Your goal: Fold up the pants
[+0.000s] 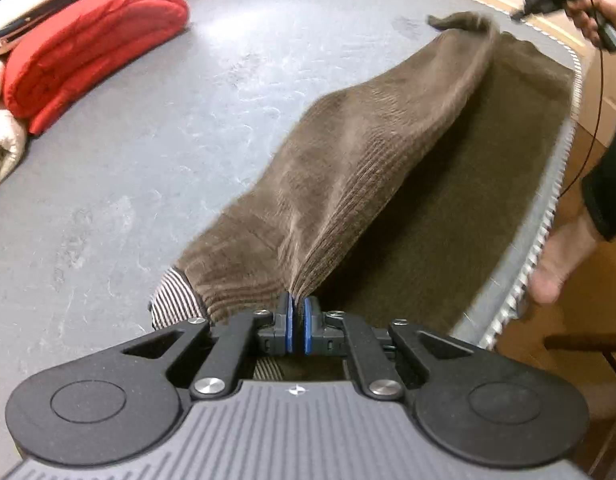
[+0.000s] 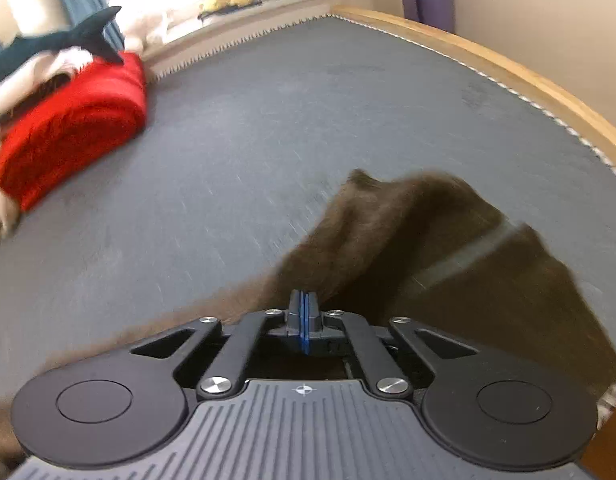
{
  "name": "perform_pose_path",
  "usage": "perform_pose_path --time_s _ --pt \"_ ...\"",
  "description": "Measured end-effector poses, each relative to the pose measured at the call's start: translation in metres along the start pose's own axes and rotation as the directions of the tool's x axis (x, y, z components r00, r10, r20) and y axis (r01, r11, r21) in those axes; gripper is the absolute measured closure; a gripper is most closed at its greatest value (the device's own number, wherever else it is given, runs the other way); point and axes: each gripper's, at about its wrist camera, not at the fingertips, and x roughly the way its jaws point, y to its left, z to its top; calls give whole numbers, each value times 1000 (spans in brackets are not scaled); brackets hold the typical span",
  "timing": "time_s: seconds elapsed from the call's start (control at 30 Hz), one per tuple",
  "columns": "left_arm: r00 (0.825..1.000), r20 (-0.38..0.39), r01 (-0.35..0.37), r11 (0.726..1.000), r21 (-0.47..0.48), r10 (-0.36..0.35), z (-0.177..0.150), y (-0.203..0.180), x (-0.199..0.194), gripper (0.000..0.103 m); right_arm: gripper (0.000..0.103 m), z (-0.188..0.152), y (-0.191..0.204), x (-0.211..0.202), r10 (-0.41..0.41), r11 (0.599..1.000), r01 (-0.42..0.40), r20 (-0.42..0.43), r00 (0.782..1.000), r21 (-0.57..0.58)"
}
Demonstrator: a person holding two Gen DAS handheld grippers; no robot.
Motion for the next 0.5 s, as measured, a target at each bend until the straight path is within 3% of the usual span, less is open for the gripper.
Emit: perform_pose_path --time_s 0.07,0.13,0.2,0.3,0.4,0.5 --pt "999 -44 29 998 57 -27 -6 -10 3 103 103 -29 -23 -3 19 1000 -18 -111 994 16" --pt "997 -74 18 997 79 -13 -5 -17 8 102 99 -47 -46 -1 -9 998 19 -183 983 56" --pt "999 -38 24 1000 7 -24 8 -9 4 97 99 -46 -64 -9 -42 993 54 -113 993 107" --pt "997 60 64 982 -177 -54 32 12 -2 88 90 -32 -76 -14 -4 979 2 8 1000 204" --pt "996 85 58 939 -338 -31 51 28 7 83 77 -14 -64 -3 -10 987 1 52 999 163" --pt "994 59 111 907 -407 -95 58 36 25 83 67 4 -39 24 -15 994 9 53 998 110"
